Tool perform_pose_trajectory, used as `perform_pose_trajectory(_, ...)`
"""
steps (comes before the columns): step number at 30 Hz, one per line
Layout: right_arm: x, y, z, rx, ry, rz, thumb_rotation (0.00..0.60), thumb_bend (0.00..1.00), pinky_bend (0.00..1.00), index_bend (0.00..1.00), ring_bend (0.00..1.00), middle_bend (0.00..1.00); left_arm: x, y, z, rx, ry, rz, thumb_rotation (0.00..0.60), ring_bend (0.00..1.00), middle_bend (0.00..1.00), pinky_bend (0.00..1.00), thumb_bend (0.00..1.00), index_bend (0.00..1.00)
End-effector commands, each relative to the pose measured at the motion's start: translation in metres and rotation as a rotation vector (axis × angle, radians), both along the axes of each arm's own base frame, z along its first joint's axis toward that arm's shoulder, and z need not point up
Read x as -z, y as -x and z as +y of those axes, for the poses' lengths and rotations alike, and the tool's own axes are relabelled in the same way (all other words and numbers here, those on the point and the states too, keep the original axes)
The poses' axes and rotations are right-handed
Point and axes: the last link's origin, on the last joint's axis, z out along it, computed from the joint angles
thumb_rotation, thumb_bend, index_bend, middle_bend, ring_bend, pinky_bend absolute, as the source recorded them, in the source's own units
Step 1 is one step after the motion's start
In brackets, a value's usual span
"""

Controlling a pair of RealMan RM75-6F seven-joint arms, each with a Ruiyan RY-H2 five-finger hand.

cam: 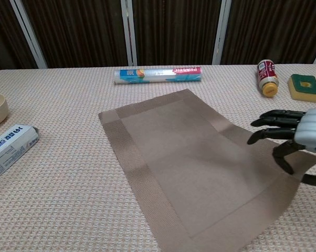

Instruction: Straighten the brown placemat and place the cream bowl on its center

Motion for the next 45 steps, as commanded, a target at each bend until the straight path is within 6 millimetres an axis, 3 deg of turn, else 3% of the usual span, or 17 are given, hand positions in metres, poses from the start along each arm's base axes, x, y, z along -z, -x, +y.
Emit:
perform_pose_trajectory(1,-0.046,0.025,-0.02,-0.145,0.137,0.206,0.6,0.37,0.0,0.64,0.0,0.15,0.001,0.001,0.001,-0.004,0.001,0.003,0.6,0.0,0.0,0.0,0.04,0.0)
perform_pose_trajectory(6,-0.067,0.022,-0.066,-0.328,0.252,0.374,0.6,0.37,0.0,0.64,0.0,0.16,0.001,0.004,0.004,-0.015,-0.003,0.011,0.6,0.0,0.0,0.0,0.05,0.0)
perform_pose_trajectory(11,-0.069,0.015,-0.114,-0.361,0.292,0.473,0.6,0.37,0.0,0.64,0.0,0.16,0.003,0.008,0.007,-0.032,-0.002,0.028,0.6,0.0,0.0,0.0,0.05,0.0)
perform_pose_trajectory(13,-0.067,0.013,-0.125,-0.367,0.297,0.487,0.6,0.36,0.0,0.62,0.0,0.16,0.004,0.011,0.008,-0.041,-0.002,0.04,0.6,0.0,0.0,0.0,0.04,0.0)
perform_pose_trajectory(15,-0.065,0.009,-0.132,-0.368,0.307,0.486,0.6,0.28,0.0,0.45,0.0,0.11,0.005,0.014,0.009,-0.053,-0.001,0.044,0.6,0.0,0.0,0.0,0.04,0.0)
perform_pose_trajectory(17,-0.063,0.007,-0.137,-0.379,0.329,0.489,0.6,0.11,0.0,0.12,0.0,0.02,0.006,0.016,0.011,-0.06,-0.001,0.048,0.6,0.0,0.0,0.0,0.05,0.0)
perform_pose_trajectory(19,-0.064,0.007,-0.141,-0.375,0.379,0.492,0.6,0.02,0.0,0.0,0.0,0.0,0.007,0.016,0.011,-0.063,0.0,0.05,0.6,0.0,0.0,0.0,0.05,0.0)
perform_pose_trajectory(20,-0.066,0.009,-0.141,-0.35,0.413,0.466,0.6,0.0,0.0,0.0,0.0,0.0,0.008,0.016,0.012,-0.061,0.003,0.053,0.6,0.0,0.0,0.0,0.05,0.0)
perform_pose_trajectory(24,-0.077,0.019,-0.125,-0.191,0.502,0.264,0.6,0.0,0.0,0.0,0.0,0.0,0.014,0.015,0.013,-0.035,0.028,0.054,0.6,0.0,0.0,0.0,0.05,0.0)
perform_pose_trajectory(30,-0.106,0.038,-0.071,0.141,0.54,-0.105,0.6,0.0,0.0,0.0,0.0,0.0,0.03,0.013,0.023,0.114,0.085,0.003,0.6,0.0,0.0,0.0,0.05,0.0)
perform_pose_trajectory(36,-0.136,0.035,-0.028,0.401,0.547,-0.217,0.6,0.0,0.0,0.0,0.0,0.0,0.059,0.004,0.042,0.256,0.196,0.02,0.6,0.0,0.0,0.0,0.06,0.01)
perform_pose_trajectory(40,-0.142,0.024,-0.004,0.476,0.564,-0.287,0.6,0.0,0.0,0.0,0.0,0.0,0.083,-0.013,0.062,0.333,0.277,0.001,0.6,0.0,0.0,0.0,0.07,0.08)
perform_pose_trajectory(45,-0.135,0.023,0.026,0.611,0.54,-0.369,0.6,0.0,0.0,0.0,0.0,0.0,0.117,-0.053,0.087,0.448,0.331,0.027,0.6,0.0,0.0,0.0,0.09,0.24)
